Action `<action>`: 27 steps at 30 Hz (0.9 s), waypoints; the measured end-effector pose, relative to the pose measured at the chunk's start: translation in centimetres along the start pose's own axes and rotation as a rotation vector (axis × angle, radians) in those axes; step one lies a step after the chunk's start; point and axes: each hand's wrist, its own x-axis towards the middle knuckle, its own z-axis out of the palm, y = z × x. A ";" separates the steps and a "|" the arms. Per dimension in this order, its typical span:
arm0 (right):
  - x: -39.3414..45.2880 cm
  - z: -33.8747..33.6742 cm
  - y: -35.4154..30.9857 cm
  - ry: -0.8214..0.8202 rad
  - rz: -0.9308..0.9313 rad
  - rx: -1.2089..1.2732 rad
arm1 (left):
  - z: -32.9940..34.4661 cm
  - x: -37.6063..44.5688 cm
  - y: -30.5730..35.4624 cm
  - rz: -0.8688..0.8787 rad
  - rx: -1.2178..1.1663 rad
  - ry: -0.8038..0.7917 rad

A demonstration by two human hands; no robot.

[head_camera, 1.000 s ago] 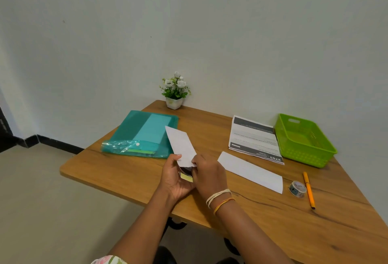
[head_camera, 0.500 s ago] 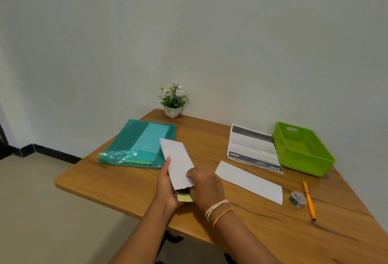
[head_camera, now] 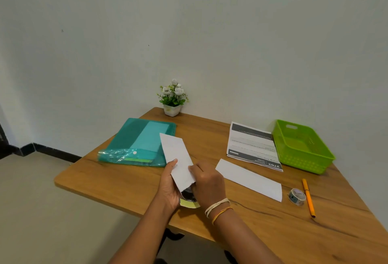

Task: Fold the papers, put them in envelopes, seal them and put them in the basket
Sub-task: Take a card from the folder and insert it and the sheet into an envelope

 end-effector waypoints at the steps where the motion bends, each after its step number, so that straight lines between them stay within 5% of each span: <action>1: 0.0 0.0 -0.1 -0.008 0.005 0.007 | -0.1 0.2 0.0 0.009 0.020 0.020; 7: -0.1 -1.6 0.7 -0.177 0.061 0.331 | -0.4 0.8 0.1 -0.012 -0.007 0.034; 11: 0.2 -2.9 3.7 -0.145 0.313 0.481 | 0.1 0.6 0.0 -0.108 -0.067 -0.020; 13: 0.4 -2.5 6.6 -0.136 0.450 0.404 | 0.6 0.9 0.0 -0.144 -0.096 -0.033; 19: 1.0 -1.8 13.4 -0.648 0.714 -0.001 | 2.0 2.7 0.0 -0.154 -0.081 -0.021; 27: 1.8 -1.7 14.4 -0.800 0.678 -0.130 | 1.8 4.2 0.2 -0.214 -0.138 -0.088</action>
